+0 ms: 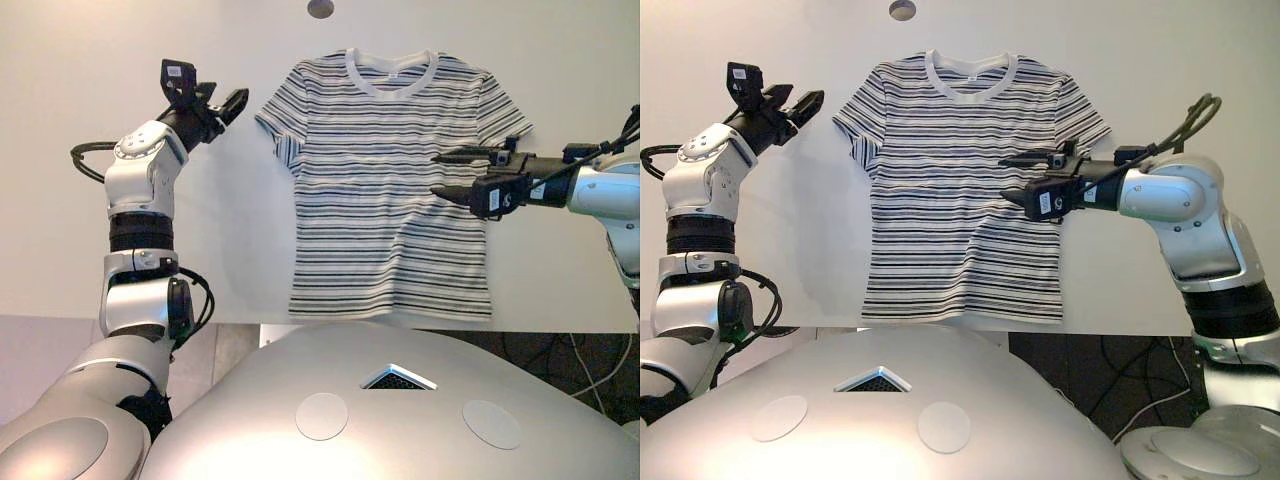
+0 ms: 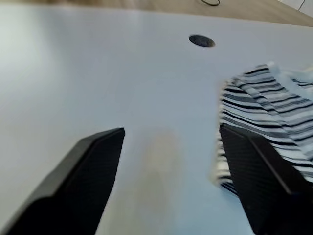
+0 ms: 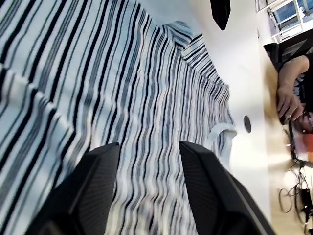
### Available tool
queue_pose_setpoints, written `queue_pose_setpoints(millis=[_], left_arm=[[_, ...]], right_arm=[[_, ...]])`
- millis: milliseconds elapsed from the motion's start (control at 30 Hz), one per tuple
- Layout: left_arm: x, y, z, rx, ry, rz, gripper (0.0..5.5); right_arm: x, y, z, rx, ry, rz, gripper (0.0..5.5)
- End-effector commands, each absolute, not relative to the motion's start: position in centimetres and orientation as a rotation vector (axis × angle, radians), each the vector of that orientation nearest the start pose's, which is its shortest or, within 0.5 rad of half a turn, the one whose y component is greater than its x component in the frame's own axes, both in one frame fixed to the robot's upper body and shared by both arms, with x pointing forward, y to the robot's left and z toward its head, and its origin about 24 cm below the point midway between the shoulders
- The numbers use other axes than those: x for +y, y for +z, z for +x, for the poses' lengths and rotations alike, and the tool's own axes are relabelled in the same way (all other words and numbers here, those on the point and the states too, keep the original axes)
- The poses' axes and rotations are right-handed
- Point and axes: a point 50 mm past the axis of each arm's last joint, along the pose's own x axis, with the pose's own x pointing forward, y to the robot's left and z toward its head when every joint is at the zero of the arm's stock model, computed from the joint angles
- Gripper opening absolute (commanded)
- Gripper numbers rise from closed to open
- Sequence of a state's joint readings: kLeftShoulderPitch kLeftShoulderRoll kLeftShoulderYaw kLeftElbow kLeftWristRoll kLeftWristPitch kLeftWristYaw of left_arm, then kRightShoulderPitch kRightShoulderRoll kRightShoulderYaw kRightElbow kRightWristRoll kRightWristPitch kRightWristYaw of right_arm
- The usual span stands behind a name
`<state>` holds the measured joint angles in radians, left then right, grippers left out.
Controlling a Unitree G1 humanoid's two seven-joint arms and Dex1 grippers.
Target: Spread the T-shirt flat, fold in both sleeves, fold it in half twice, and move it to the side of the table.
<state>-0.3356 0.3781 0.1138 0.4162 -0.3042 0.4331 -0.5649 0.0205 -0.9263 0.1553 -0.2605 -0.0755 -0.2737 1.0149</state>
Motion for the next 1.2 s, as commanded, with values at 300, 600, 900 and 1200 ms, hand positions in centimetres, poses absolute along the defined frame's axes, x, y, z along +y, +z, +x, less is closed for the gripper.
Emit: queue_pose_setpoints(millis=[300, 600, 900, 1200], left_arm=[[18.9, 0.7, 28.6, 0.643, -0.561, -0.298, 3.59], [19.0, 0.8, 28.3, 0.663, -0.599, -0.212, 2.58], [18.6, 1.0, 28.9, 0.647, -0.579, -0.263, 1.07], [16.5, 3.2, 28.4, 0.543, -0.685, -0.256, 0.00]], right_arm=[[-19.9, 9.8, 20.4, 0.082, 1.302, -1.112, 2.31], [-19.2, 9.4, 21.1, 0.041, 1.293, -1.123, 2.31], [-19.2, 8.8, 21.4, 0.045, 1.292, -1.128, 2.31], [-19.0, 8.3, 21.6, 0.050, 1.297, -1.120, 2.31]])
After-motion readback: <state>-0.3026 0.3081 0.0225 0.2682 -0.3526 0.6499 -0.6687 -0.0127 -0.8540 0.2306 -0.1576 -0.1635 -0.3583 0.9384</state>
